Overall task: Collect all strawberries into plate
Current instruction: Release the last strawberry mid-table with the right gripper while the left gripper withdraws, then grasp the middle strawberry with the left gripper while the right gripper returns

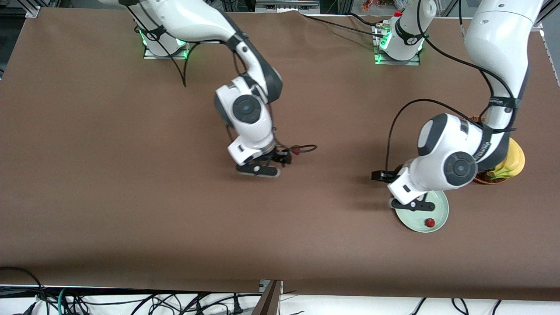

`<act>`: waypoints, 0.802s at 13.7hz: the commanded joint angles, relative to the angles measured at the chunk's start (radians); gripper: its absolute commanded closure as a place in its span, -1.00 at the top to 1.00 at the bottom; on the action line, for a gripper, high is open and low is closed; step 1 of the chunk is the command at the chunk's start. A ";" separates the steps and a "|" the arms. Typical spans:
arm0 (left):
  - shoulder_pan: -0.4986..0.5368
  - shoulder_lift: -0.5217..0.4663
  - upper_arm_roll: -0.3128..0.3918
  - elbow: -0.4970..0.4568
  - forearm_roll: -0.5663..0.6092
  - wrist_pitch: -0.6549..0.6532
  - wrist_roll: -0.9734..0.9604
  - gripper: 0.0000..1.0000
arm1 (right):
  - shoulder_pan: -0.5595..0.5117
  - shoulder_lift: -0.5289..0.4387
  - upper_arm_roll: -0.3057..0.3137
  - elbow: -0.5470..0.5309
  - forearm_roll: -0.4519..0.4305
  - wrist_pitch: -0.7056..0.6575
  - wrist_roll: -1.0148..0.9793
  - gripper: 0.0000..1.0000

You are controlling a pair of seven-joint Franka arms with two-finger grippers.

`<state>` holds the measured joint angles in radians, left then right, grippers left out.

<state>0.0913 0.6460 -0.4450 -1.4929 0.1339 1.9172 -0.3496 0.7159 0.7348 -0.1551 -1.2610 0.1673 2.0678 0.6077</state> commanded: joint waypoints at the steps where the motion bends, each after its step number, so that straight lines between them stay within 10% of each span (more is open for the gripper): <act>1: -0.105 0.012 -0.014 -0.010 -0.014 0.003 -0.208 1.00 | -0.136 -0.064 0.023 0.035 -0.008 -0.141 -0.214 1.00; 11: -0.369 0.141 -0.001 -0.041 0.000 0.279 -0.664 1.00 | -0.450 -0.331 0.019 -0.038 -0.092 -0.459 -0.509 1.00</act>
<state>-0.2745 0.7612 -0.4582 -1.5216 0.1334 2.1454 -1.0004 0.3148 0.4951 -0.1583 -1.2241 0.0905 1.6234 0.1372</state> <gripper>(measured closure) 0.000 0.000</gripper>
